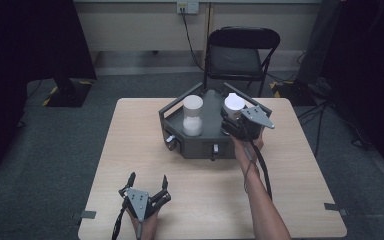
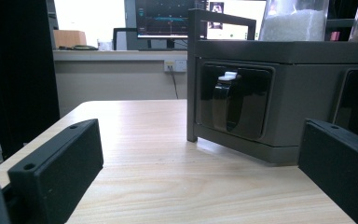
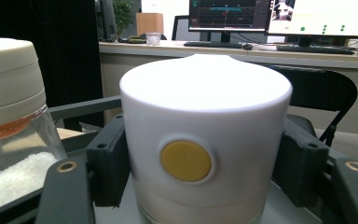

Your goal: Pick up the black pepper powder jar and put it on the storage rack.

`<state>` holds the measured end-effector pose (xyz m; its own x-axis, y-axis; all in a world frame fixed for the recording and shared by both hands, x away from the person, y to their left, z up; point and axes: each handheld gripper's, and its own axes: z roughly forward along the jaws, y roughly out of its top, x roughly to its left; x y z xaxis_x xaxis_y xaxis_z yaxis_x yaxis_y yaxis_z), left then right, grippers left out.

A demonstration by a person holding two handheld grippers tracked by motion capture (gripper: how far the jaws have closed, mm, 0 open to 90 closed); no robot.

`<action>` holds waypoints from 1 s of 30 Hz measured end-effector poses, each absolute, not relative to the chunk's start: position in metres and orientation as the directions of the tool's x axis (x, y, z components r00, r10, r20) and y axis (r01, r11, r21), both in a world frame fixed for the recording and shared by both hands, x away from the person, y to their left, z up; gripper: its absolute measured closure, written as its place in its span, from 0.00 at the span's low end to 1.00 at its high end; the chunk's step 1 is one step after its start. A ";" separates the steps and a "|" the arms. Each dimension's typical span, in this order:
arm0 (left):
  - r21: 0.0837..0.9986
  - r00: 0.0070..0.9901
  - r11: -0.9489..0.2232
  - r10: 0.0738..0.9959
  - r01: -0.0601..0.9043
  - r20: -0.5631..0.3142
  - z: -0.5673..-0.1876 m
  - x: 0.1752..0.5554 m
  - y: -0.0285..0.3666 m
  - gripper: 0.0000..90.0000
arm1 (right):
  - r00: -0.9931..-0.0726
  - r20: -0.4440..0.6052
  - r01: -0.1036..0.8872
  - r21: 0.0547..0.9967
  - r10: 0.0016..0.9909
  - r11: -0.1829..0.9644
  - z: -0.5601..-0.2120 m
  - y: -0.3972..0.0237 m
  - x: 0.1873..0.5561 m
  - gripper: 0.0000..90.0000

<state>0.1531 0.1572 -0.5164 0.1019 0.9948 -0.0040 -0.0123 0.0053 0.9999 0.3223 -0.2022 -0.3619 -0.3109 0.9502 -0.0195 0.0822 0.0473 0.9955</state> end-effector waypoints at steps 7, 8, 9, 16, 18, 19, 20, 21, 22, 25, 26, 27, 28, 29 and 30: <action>1.000 0.101 0.006 0.995 -0.012 -0.004 -0.516 0.153 0.157 0.00 | -0.317 -0.010 0.083 0.996 0.949 0.038 -0.362 -0.204 0.323 0.31; 1.000 0.098 0.006 0.995 -0.012 -0.005 -0.516 0.153 0.157 0.00 | -0.310 -0.006 0.081 0.996 0.951 0.032 -0.363 -0.203 0.323 0.27; 1.000 0.098 0.006 0.995 -0.012 -0.005 -0.516 0.153 0.157 0.00 | -0.305 -0.002 0.076 0.997 0.952 0.026 -0.364 -0.203 0.323 0.23; 1.000 0.097 0.005 0.995 -0.012 -0.004 -0.516 0.153 0.156 0.00 | -0.294 0.012 0.059 0.998 0.956 0.005 -0.366 -0.203 0.324 0.03; 1.000 0.097 0.005 0.995 -0.012 -0.004 -0.516 0.153 0.156 0.00 | -0.297 0.033 0.080 0.997 0.954 -0.009 -0.365 -0.205 0.325 0.00; 1.000 0.097 0.005 0.995 -0.012 -0.004 -0.516 0.153 0.156 0.00 | -0.300 0.034 0.084 0.996 0.953 -0.009 -0.365 -0.205 0.326 0.00; 1.000 0.097 0.005 0.995 -0.012 -0.004 -0.516 0.153 0.156 0.00 | -0.300 0.029 0.084 0.996 0.954 -0.004 -0.364 -0.205 0.325 0.00; 1.000 0.098 0.005 0.995 -0.012 -0.004 -0.516 0.153 0.156 0.00 | -0.302 0.027 0.082 0.997 0.953 -0.002 -0.364 -0.204 0.325 0.00; 1.000 0.097 0.006 0.995 -0.012 -0.004 -0.516 0.153 0.156 0.00 | -0.306 0.029 0.079 0.997 0.952 -0.004 -0.364 -0.205 0.324 0.00; 1.000 0.097 0.005 0.995 -0.012 -0.004 -0.516 0.153 0.156 0.00 | -0.306 0.031 0.075 0.997 0.952 -0.008 -0.364 -0.204 0.323 0.00; 1.000 0.097 0.005 0.995 -0.012 -0.004 -0.516 0.153 0.156 0.00 | -0.305 0.031 0.077 0.997 0.952 -0.008 -0.364 -0.204 0.323 0.00; 1.000 0.097 0.005 0.995 -0.012 -0.004 -0.516 0.153 0.156 0.00 | -0.307 0.031 0.079 0.997 0.951 -0.006 -0.364 -0.204 0.323 0.00; 1.000 0.098 0.006 0.995 -0.012 -0.004 -0.516 0.153 0.157 0.00 | -0.309 0.033 0.079 0.997 0.950 -0.009 -0.364 -0.204 0.322 0.00; 1.000 0.098 0.006 0.995 -0.012 -0.004 -0.516 0.153 0.157 0.00 | -0.309 0.033 0.074 0.997 0.951 -0.010 -0.365 -0.204 0.321 0.00; 1.000 0.098 0.005 0.995 -0.012 -0.004 -0.516 0.153 0.156 0.00 | -0.307 0.032 0.074 0.997 0.951 -0.010 -0.365 -0.204 0.320 0.00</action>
<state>0.1530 0.1564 -0.5164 0.0978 0.9952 -0.0042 -0.0124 0.0054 0.9999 0.3201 -0.2041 -0.3647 -0.3069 0.9512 0.0323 0.0745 -0.0098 0.9972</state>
